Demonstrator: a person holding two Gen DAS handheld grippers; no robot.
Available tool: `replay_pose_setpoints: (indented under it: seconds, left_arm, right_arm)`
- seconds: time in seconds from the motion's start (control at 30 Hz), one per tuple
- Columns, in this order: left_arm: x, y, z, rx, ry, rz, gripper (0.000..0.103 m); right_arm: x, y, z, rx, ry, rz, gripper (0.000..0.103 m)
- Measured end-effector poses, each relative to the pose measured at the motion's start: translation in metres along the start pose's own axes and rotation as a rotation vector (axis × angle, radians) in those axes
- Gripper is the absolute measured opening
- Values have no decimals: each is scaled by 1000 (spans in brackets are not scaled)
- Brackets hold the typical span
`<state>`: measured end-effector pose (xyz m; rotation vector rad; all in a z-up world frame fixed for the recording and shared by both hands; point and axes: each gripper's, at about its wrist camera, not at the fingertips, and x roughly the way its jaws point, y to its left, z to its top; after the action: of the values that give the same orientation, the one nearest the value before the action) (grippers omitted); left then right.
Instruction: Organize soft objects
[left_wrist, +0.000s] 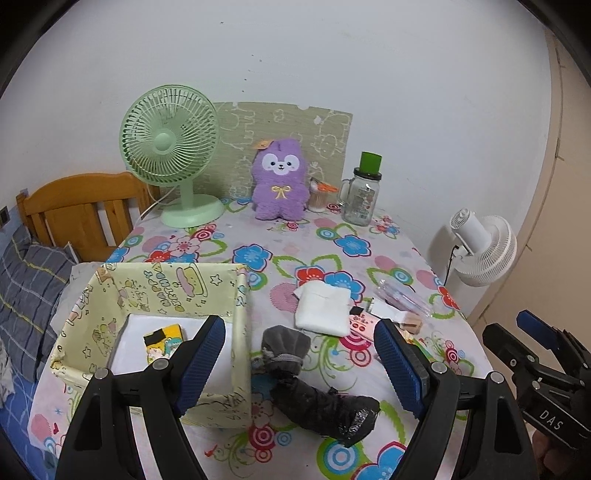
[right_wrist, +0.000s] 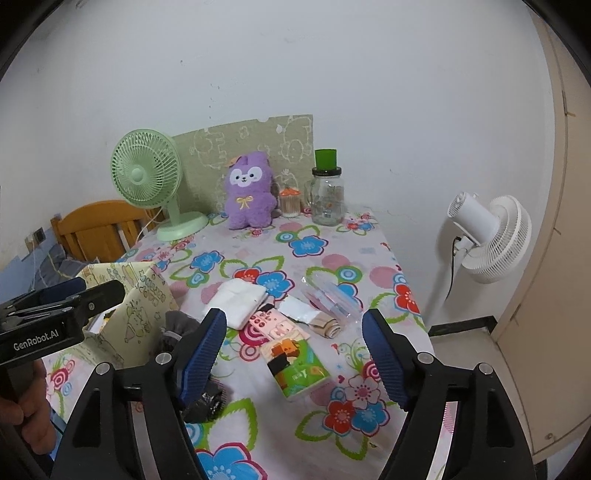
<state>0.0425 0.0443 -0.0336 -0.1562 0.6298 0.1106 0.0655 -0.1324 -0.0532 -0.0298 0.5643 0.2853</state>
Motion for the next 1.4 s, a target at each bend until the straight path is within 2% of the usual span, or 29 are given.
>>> replay_pose_setpoints:
  seconds: [0.17, 0.73, 1.4]
  left_arm:
    - [2, -7, -3, 11, 9, 1, 88]
    - [11, -28, -14, 54, 47, -7, 94]
    - [50, -42, -35, 69, 161, -11, 94]
  right_arm:
    - [1, -2, -3, -1, 11, -5, 88]
    - [7, -15, -12, 13, 43, 4, 92]
    - [47, -25, -29, 9, 149, 8, 93]
